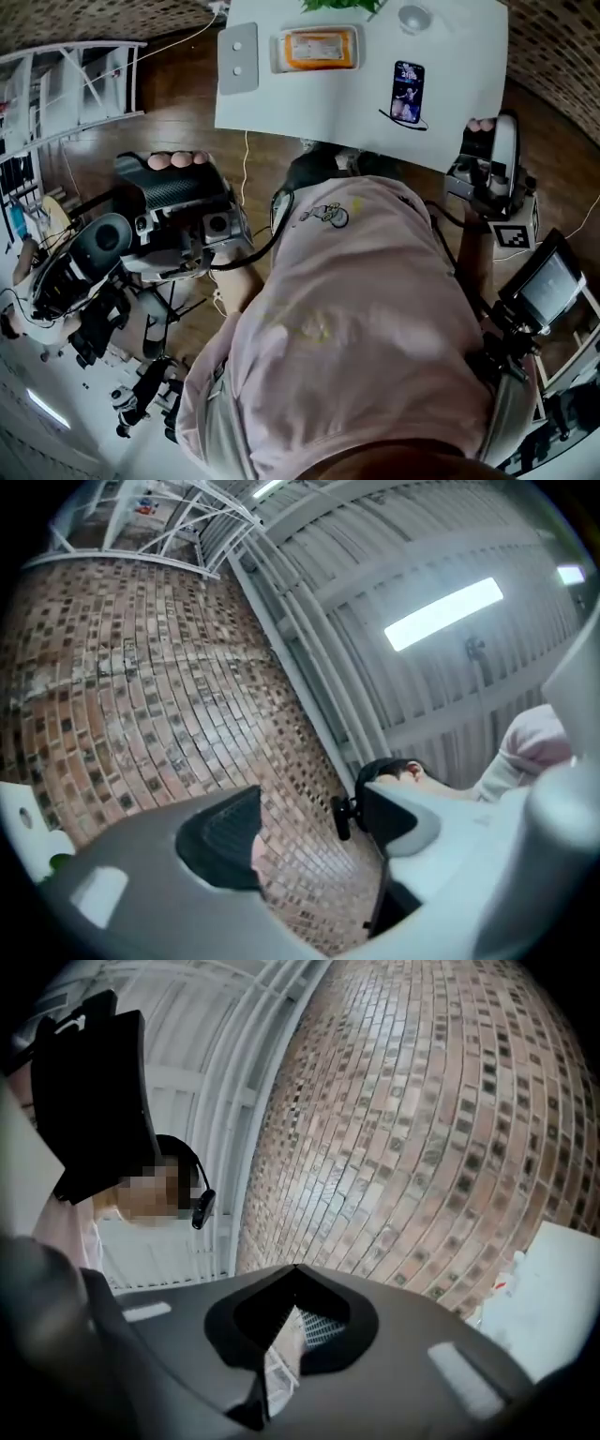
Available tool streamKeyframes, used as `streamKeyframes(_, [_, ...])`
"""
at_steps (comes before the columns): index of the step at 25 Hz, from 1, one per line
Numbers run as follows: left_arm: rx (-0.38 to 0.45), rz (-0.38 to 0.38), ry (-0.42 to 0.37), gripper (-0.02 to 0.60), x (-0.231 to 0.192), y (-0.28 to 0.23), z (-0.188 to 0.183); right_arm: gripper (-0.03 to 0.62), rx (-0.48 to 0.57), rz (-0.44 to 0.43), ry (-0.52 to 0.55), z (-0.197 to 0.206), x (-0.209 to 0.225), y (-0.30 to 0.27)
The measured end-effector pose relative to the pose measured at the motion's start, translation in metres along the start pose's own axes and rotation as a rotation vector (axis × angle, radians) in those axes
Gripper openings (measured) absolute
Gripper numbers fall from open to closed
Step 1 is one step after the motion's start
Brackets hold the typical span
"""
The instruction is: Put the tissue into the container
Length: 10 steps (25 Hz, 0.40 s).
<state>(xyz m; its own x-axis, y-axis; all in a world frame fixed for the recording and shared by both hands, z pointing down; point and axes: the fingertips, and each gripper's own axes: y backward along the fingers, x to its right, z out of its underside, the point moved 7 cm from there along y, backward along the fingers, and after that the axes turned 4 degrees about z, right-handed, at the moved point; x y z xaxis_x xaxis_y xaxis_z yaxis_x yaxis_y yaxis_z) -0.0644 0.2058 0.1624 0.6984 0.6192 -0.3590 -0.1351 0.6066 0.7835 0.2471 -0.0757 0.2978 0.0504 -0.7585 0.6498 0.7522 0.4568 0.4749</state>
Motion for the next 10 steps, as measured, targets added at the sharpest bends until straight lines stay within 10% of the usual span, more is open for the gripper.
streamKeyframes(10, [0.007, -0.097, -0.027, 0.333, -0.024, 0.032, -0.028, 0.002, -0.089, 0.004, 0.028, 0.053, -0.009, -0.013])
